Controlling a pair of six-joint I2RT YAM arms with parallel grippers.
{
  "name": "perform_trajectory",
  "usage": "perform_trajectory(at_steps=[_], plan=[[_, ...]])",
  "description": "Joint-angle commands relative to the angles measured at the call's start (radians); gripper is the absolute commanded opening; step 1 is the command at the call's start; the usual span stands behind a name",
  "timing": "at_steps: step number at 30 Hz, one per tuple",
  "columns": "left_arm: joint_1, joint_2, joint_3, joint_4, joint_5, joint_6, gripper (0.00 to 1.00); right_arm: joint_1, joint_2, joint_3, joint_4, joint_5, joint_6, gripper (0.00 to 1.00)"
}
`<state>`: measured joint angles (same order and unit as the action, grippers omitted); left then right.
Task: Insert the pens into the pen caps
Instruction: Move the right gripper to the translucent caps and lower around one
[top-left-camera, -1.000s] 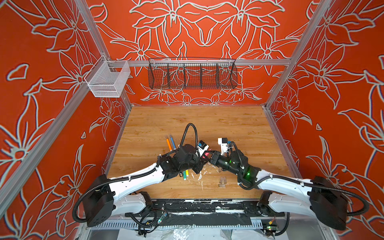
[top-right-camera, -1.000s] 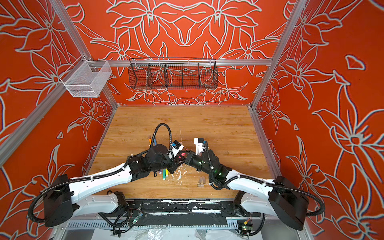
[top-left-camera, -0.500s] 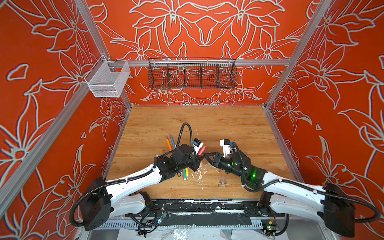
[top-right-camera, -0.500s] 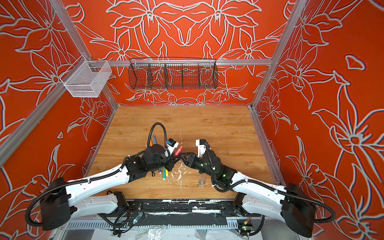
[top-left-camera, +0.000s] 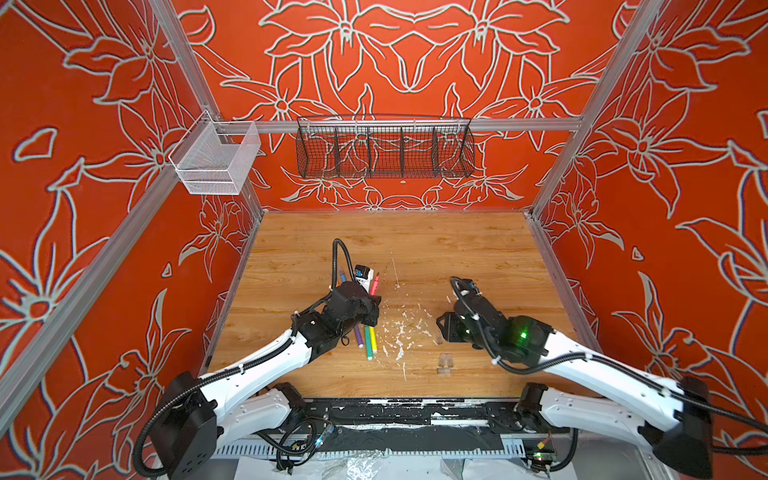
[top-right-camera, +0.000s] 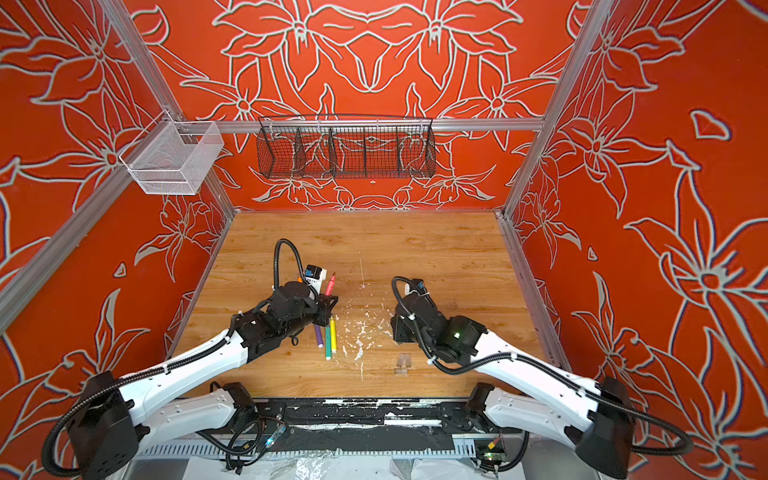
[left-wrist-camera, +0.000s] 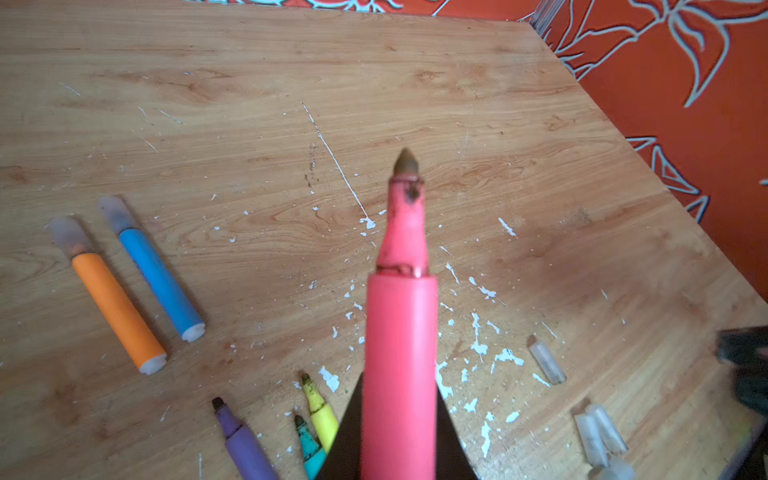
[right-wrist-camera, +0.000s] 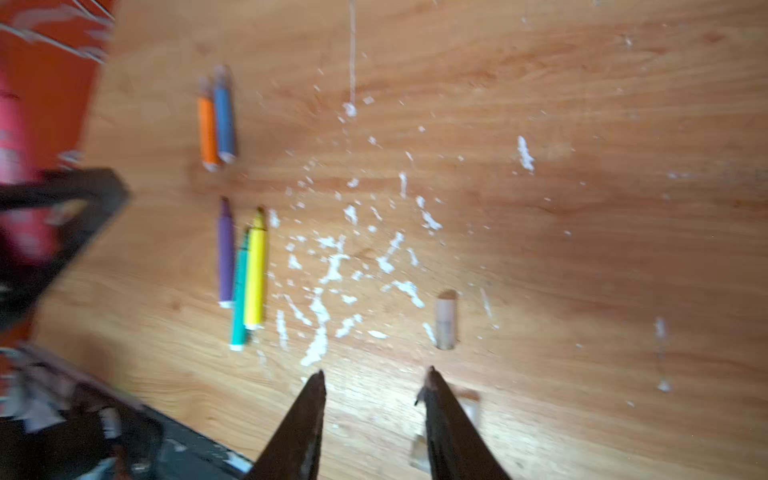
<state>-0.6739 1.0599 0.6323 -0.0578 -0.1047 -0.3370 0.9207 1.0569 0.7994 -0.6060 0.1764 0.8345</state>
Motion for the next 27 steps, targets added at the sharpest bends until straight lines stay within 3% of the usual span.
perform_trajectory(at_steps=[1, 7, 27], plan=[[-0.001, -0.046, -0.018, 0.043, 0.037, 0.01, 0.0, 0.004, 0.09, 0.051, -0.179, 0.013, -0.073, 0.39], [-0.001, -0.064, -0.039, 0.065, 0.055, 0.017, 0.0, 0.006, 0.258, 0.096, -0.195, -0.023, -0.115, 0.36], [-0.001, -0.064, -0.038, 0.06, 0.057, 0.015, 0.0, -0.002, 0.507, 0.142, -0.058, -0.049, -0.14, 0.38]])
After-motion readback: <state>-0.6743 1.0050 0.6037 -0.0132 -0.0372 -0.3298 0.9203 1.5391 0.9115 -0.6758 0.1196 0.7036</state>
